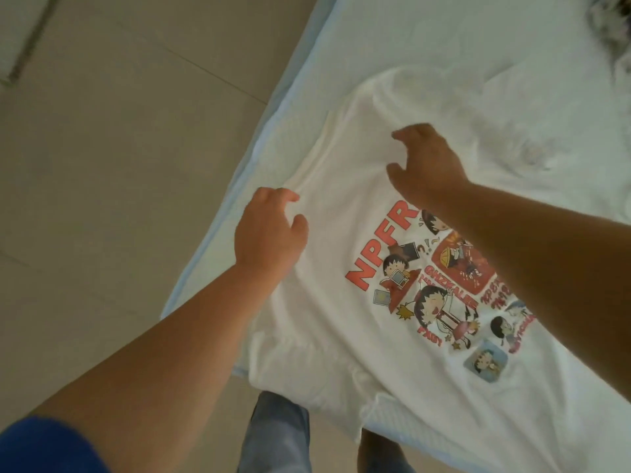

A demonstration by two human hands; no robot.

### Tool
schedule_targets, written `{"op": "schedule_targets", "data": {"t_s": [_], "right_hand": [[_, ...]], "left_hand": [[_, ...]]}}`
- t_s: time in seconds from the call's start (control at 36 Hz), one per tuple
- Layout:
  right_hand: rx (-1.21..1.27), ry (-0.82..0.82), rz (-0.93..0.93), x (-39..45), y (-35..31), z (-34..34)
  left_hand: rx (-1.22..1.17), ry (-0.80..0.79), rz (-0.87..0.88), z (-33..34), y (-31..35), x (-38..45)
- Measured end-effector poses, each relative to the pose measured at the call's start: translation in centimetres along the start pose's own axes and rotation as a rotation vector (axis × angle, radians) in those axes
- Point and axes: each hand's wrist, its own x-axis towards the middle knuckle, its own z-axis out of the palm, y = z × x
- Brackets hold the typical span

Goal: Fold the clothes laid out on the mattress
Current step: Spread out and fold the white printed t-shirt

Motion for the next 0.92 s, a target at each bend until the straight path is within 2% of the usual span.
{"op": "schedule_targets", "data": {"t_s": [0.11,0.19,0.25,0.33,0.36,0.42,0.53,0.58,0.61,0.69,0.75,0.86,0.92], "right_hand": [[-0.061,0.015,0.135,-2.8,4.5,0.7],[-0.048,0.074,0.271,-3.6,8.6,0.9],[0.006,0.076,0.369,-3.6,11.3,0.5],[-0.006,0.013,0.345,-2.8,14.9,-0.2],[0.047,0.04,0.363,-2.3,15.8,-0.7],[0.207,0.154,0.423,-1.5,17.3,-1.7],[0.246,0.506,0.461,0.9,19.8,-3.9],[0.276,0.579,0.475,2.7,21.1,-5.0],[0.296,0.525,0.506,3.8,21.8,-5.4],[0.263,0.181,0.631,6.3,23.1,-5.9],[0.21,0.06,0.584,7.2,23.4,-5.5],[0.153,0.025,0.473,8.0,23.5,-5.4],[0.168,0.115,0.478,8.6,23.6,-6.7]], "left_hand": [[0.154,-0.209,0.26,2.0,2.8,0.9],[0.273,-0.295,0.339,4.1,4.5,2.4],[0.386,-0.283,0.374,5.4,5.6,3.7],[0.457,-0.183,0.366,6.7,7.3,5.7],[0.434,-0.153,0.35,7.1,8.1,6.5],[0.367,-0.129,0.323,7.7,9.7,8.1],[0.24,-0.116,0.301,9.0,13.8,11.8],[0.191,-0.068,0.285,9.5,15.6,13.9],[0.182,-0.056,0.273,9.8,16.3,15.0],[0.255,-0.089,0.2,10.7,17.9,17.5],[0.305,-0.1,0.144,11.1,18.4,18.4],[0.378,-0.08,0.102,10.9,19.0,19.3],[0.34,-0.041,0.122,10.5,19.4,19.7]]}}
